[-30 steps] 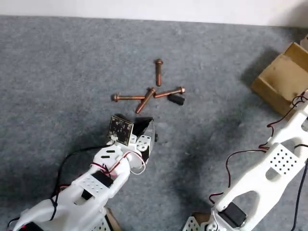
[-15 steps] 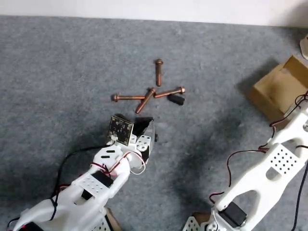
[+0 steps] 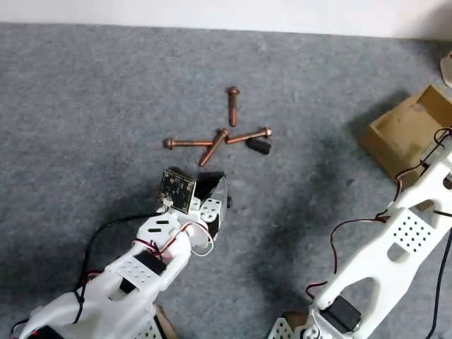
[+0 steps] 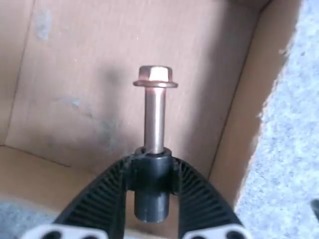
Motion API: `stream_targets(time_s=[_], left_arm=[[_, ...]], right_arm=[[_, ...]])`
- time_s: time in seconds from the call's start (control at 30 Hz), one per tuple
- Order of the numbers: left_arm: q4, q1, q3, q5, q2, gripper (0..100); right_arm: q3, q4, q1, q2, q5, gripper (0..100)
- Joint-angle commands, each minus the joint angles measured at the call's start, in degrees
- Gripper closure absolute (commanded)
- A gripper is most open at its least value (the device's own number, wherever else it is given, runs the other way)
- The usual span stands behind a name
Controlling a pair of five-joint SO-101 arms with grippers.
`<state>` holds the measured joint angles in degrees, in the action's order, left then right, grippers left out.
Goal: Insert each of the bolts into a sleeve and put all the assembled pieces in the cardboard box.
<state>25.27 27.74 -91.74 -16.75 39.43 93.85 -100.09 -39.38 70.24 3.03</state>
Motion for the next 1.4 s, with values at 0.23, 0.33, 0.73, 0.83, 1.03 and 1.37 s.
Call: stream_targets(time_s=[0.23, 0.33, 0.73, 0.83, 1.03, 1.37], left_arm=[[-0.2, 0.0, 2.2, 0.4, 0.6, 96], [-0.2, 0.0, 2.2, 0.4, 0.6, 96], [-0.2, 0.0, 2.2, 0.4, 0.6, 96], [-0.2, 0.0, 2.2, 0.4, 0.6, 96], [-0.2, 0.0, 2.2, 0.4, 0.6, 96], [-0.2, -0.3, 2.2, 0.4, 0.6, 96]], right_arm=[[2.9, 2.9, -4.2, 4.6, -2.6, 99.4], [2.9, 5.0, -5.8, 6.3, -2.6, 98.9], [2.9, 5.2, -5.1, 5.1, -2.1, 78.6], [2.9, 5.0, -3.6, 3.2, -0.6, 77.2], [2.9, 2.5, 0.0, -2.5, -0.5, 77.2], [2.5, -0.7, 8.0, -11.8, -1.0, 86.8]])
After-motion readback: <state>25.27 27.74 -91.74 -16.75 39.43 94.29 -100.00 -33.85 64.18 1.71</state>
